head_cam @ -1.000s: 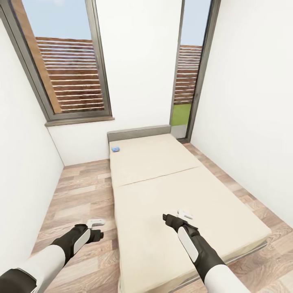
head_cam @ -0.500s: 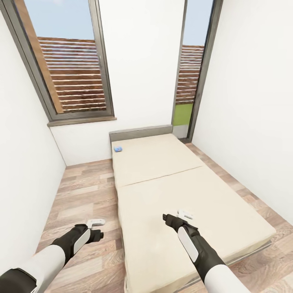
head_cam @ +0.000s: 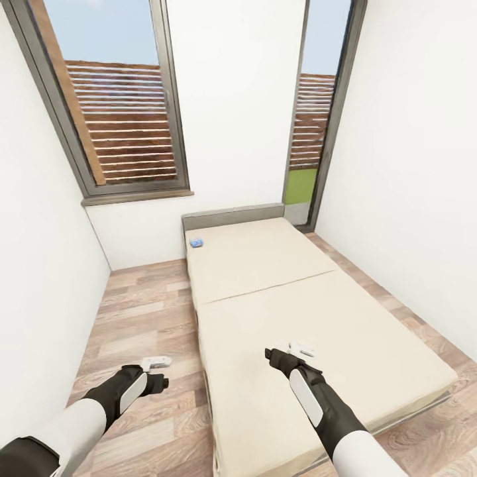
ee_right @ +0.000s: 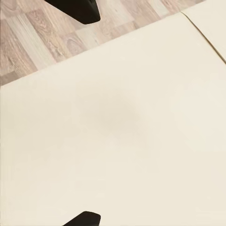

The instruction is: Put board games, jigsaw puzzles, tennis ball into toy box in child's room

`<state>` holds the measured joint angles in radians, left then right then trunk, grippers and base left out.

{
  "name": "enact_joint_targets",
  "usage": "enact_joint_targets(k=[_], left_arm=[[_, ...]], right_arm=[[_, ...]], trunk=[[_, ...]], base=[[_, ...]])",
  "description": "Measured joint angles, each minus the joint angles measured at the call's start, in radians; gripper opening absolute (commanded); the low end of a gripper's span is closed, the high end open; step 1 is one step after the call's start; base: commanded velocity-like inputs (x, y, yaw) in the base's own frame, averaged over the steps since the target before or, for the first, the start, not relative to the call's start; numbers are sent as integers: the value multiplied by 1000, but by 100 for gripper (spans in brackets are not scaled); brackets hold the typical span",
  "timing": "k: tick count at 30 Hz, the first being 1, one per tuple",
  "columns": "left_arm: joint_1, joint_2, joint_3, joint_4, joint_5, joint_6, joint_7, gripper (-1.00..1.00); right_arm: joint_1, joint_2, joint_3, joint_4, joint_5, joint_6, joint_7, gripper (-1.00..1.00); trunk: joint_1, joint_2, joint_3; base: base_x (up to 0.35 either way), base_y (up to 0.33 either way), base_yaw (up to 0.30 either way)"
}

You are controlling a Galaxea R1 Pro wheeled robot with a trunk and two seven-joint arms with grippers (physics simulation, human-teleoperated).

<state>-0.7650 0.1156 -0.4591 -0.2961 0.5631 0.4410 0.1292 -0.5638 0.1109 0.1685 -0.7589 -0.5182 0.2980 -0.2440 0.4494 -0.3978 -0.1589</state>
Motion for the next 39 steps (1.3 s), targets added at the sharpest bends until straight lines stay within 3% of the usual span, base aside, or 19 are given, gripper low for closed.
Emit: enact_joint_targets(k=[39], left_arm=[[0,0,0,0,0,0,1,100]], right_arm=[[0,0,1,0,0,0,0,100]], trunk=[[0,0,0]], base=[[15,94,0]])
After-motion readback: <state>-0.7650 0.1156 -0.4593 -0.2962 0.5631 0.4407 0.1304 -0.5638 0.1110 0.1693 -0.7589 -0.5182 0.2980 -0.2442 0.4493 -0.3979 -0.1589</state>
